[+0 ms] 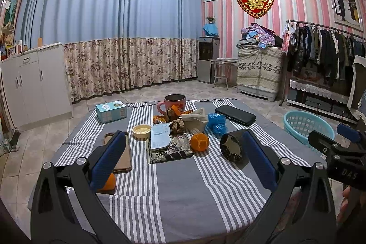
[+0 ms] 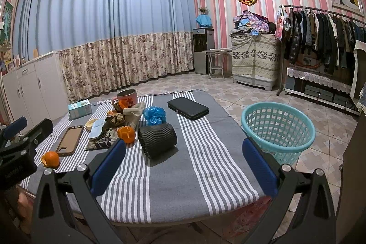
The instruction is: Collect trash
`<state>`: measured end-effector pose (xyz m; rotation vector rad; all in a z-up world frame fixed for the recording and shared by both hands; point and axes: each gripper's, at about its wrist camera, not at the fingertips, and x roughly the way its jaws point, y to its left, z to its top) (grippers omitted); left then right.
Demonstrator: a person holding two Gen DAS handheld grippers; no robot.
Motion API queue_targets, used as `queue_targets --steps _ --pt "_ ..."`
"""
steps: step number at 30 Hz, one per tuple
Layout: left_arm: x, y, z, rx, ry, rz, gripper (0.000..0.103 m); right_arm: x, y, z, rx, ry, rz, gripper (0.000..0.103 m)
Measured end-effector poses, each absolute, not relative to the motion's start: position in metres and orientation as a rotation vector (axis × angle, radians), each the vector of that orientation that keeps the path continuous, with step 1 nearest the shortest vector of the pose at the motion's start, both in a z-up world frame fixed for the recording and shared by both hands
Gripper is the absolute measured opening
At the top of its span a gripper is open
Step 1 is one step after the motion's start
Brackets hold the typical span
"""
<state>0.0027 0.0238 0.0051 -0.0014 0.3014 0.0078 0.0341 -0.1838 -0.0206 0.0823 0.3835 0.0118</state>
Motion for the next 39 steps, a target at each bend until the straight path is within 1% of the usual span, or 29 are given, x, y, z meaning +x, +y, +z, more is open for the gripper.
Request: queue_targets --steps 39 --pt "0.0052 0.0251 0.0035 -0.005 0.303 0.012 0.098 0.0337 -0.1842 -0.0168 0.084 0.381 0.011 0.099"
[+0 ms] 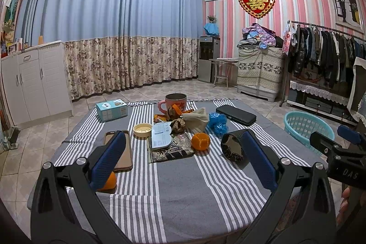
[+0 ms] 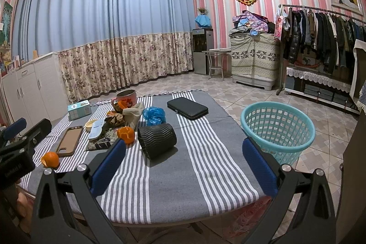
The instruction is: Collect trash
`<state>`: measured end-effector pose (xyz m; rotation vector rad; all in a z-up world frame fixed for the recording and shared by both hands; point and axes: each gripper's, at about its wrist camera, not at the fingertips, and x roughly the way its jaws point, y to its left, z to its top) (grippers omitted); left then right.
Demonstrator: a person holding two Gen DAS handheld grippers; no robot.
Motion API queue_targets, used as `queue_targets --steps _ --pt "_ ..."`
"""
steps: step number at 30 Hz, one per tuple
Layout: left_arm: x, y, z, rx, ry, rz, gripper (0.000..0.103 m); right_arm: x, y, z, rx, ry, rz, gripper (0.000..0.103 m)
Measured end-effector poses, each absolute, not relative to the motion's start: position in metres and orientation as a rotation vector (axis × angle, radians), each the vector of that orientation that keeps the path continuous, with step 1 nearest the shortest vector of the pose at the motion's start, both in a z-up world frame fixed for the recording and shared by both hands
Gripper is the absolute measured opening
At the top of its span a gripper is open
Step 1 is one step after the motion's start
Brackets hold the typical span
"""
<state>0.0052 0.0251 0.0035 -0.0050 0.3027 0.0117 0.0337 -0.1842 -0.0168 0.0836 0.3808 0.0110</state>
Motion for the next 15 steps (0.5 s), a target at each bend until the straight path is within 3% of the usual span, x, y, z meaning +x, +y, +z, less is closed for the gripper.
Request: queue_targets --steps 15 --pt "0.0053 0.0262 0.0039 -0.006 0.303 0.012 0.098 0.0326 -0.1842 -0.0144 0.084 0.377 0.011 0.099"
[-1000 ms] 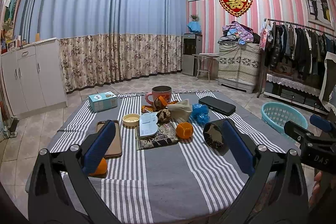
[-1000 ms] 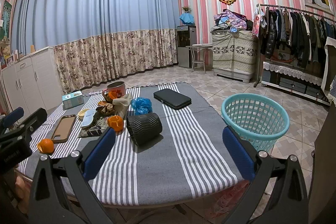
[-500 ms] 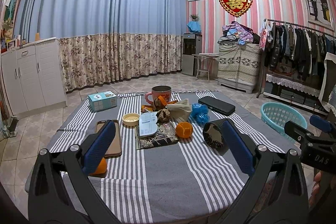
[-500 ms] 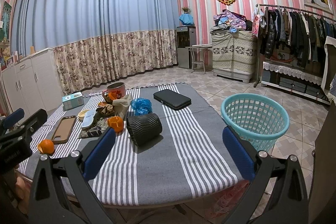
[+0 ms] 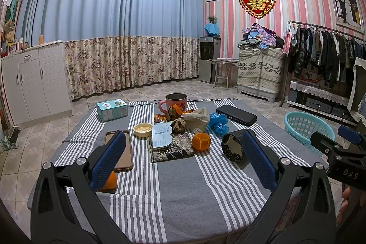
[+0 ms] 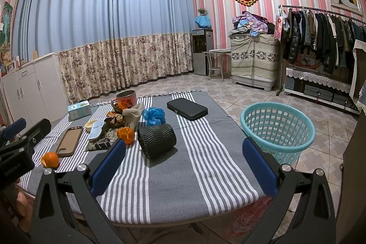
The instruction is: Collect trash
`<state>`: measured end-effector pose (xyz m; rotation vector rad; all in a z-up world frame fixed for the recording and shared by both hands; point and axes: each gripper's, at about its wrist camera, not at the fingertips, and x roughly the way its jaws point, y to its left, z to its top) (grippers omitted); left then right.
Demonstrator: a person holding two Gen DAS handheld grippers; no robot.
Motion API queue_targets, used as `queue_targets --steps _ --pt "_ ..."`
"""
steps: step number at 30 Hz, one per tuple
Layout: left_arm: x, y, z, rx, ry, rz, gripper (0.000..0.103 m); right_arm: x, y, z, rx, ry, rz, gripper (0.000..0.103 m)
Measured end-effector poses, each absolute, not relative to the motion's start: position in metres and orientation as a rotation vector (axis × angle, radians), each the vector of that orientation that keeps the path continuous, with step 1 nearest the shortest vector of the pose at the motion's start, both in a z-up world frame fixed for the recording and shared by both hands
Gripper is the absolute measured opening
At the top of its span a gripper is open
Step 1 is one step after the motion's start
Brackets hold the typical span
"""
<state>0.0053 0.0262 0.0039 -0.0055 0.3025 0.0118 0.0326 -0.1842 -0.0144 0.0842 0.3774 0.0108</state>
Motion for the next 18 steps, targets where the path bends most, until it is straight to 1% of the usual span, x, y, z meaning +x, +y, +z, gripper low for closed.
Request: queue_targets --steps 18 --pt "0.0055 0.0273 0.0038 -0.007 0.303 0.01 0.098 0.0322 -0.1844 -0.015 0.086 0.375 0.01 0.099"
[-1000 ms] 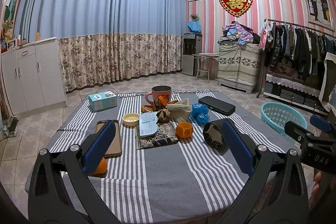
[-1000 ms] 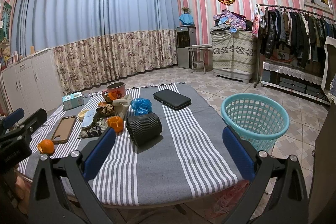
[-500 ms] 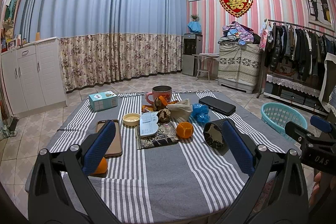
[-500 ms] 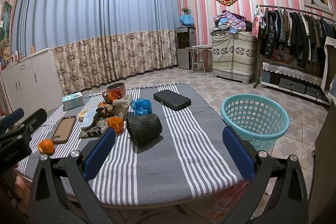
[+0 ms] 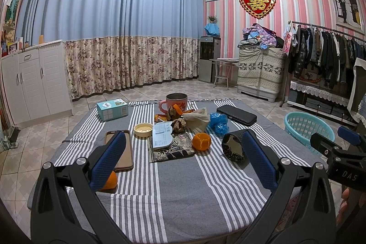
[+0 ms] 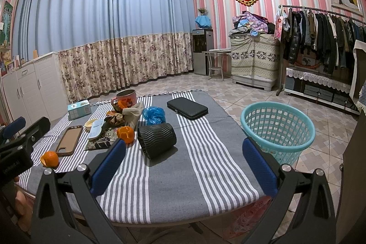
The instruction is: Collect trash
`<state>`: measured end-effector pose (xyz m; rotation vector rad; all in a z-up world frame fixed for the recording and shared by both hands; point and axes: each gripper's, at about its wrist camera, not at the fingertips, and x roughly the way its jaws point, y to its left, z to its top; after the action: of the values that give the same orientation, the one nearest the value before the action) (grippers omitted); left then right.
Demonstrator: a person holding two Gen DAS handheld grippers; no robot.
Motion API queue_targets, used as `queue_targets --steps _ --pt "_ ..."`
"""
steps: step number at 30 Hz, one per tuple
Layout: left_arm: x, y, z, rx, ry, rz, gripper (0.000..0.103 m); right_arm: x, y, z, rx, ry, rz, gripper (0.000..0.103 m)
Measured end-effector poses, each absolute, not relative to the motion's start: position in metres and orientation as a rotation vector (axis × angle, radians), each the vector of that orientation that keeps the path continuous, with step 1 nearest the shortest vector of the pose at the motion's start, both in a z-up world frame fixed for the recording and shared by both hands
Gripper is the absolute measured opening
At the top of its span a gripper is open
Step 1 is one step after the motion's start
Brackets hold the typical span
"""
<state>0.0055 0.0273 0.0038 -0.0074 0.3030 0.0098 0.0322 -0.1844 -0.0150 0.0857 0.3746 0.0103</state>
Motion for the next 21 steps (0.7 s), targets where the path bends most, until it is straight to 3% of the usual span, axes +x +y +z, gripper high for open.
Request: queue_targets --steps 21 --pt "0.007 0.033 0.0 -0.017 0.309 0.023 0.098 0.04 -0.18 -0.023 0.079 0.387 0.024 0.099"
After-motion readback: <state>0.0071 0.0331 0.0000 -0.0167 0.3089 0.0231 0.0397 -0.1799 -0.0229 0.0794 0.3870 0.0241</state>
